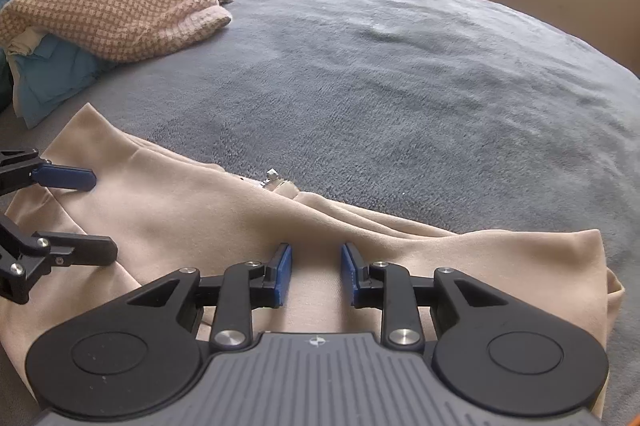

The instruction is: Fold clothes

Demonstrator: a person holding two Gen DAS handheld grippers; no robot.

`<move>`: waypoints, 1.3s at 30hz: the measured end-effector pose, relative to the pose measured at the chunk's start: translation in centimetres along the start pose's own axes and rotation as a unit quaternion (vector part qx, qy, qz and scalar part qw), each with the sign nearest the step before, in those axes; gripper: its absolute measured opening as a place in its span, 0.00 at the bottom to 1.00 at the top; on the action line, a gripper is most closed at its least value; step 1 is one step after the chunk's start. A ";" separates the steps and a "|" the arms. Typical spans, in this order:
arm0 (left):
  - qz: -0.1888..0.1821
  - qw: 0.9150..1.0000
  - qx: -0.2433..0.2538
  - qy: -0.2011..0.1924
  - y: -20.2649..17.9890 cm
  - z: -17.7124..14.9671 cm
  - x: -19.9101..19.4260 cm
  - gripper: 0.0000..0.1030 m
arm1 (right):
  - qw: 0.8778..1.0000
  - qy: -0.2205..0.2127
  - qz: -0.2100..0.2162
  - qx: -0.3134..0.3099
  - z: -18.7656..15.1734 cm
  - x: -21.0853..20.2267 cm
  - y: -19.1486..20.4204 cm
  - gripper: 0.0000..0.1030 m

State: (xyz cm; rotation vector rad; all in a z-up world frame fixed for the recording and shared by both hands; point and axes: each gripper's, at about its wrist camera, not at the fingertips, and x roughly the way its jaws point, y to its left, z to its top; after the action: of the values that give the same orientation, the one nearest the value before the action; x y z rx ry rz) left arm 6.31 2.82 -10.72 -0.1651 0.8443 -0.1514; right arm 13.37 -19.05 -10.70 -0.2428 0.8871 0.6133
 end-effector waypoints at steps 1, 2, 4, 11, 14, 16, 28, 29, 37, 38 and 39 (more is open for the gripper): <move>-0.001 1.000 -0.003 0.001 0.1 0.1 0.0 0.91 | 1.000 -0.003 -0.001 0.005 0.0 -0.3 0.0 0.31; -0.001 1.000 -0.003 0.001 0.1 0.1 0.0 0.91 | 1.000 -0.007 -0.002 0.011 -0.1 -0.5 0.0 0.31; -0.001 1.000 -0.003 0.002 0.1 0.1 0.0 0.91 | 1.000 -0.015 0.005 0.015 -0.1 -1.3 0.3 0.31; 0.001 1.000 0.000 0.005 0.0 0.0 -0.1 0.94 | 0.998 -0.037 0.048 0.017 -0.6 -3.4 1.4 0.31; 0.000 1.000 0.000 0.007 0.0 0.1 -0.1 0.95 | 0.999 0.009 0.039 0.001 -1.7 -1.5 1.7 0.34; 0.001 1.000 0.001 0.009 -0.1 0.2 0.0 0.95 | 0.999 0.005 0.037 -0.008 -1.7 -1.5 1.9 0.35; 0.003 1.000 0.001 0.012 -0.1 0.4 0.1 0.96 | 0.999 0.007 0.040 0.001 -1.7 -1.5 2.1 0.41; 0.003 1.000 0.001 0.013 -0.1 0.4 0.1 0.96 | 0.999 0.008 0.040 0.001 -1.7 -1.5 2.2 0.41; 0.003 1.000 0.000 0.014 -0.2 0.4 0.2 0.97 | 0.999 0.011 0.038 0.003 -1.6 -1.5 2.4 0.41; 0.004 1.000 0.000 0.014 -0.2 0.4 0.2 0.97 | 0.999 0.011 0.038 0.003 -1.6 -1.5 2.4 0.41; 0.004 1.000 0.000 0.014 -0.2 0.4 0.2 0.97 | 0.999 0.012 0.037 0.003 -1.5 -1.5 2.4 0.41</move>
State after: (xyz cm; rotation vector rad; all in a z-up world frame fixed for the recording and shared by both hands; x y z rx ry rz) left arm 6.69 2.62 -10.55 -0.1603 0.8721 -0.1467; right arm 10.22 -18.36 -10.39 -0.2120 0.9245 0.6779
